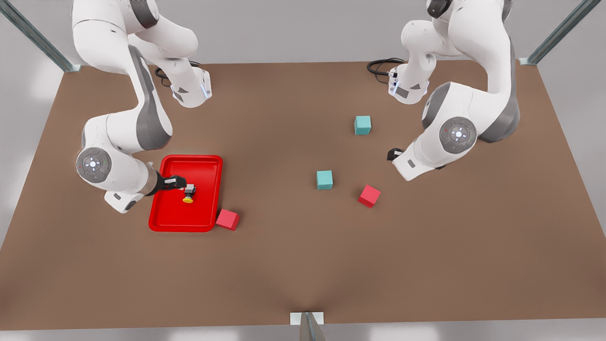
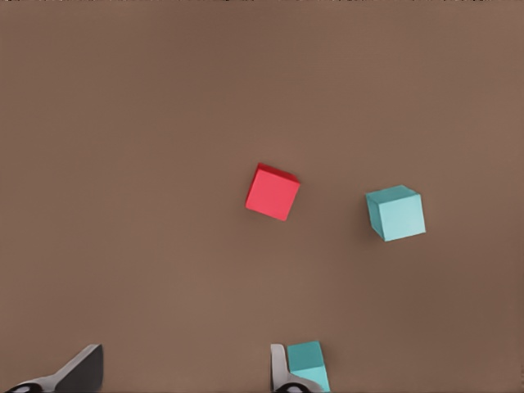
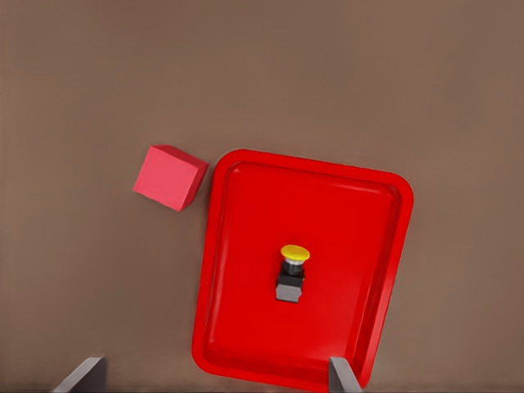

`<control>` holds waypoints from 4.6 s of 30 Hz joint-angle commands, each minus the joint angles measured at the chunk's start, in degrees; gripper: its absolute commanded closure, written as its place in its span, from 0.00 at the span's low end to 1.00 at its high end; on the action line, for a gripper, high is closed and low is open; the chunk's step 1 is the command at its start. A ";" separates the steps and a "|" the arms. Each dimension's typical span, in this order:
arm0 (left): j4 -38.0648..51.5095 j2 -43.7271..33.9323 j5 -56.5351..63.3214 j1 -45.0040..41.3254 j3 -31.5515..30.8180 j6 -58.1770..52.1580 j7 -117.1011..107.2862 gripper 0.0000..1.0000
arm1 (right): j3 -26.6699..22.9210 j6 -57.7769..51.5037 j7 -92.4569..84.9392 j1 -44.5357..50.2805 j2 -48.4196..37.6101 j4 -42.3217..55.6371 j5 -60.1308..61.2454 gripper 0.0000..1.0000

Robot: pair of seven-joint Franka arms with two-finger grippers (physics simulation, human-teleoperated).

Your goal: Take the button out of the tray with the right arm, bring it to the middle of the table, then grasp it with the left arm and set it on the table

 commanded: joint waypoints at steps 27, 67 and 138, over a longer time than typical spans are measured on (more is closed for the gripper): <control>2.67 6.93 0.11 -2.78 0.20 9.62 -8.72 0.00 | 0.42 40.05 14.10 -5.57 -4.06 -38.91 -2.12 0.00; 2.67 7.28 -0.33 -3.22 0.11 9.18 -11.01 0.00 | 1.21 58.95 11.38 -9.70 3.15 -48.68 -5.98 0.41; 25.70 32.33 -10.61 -20.00 6.97 15.15 -37.38 0.00 | -16.54 2.00 -1.80 7.17 -19.09 -16.69 4.30 0.00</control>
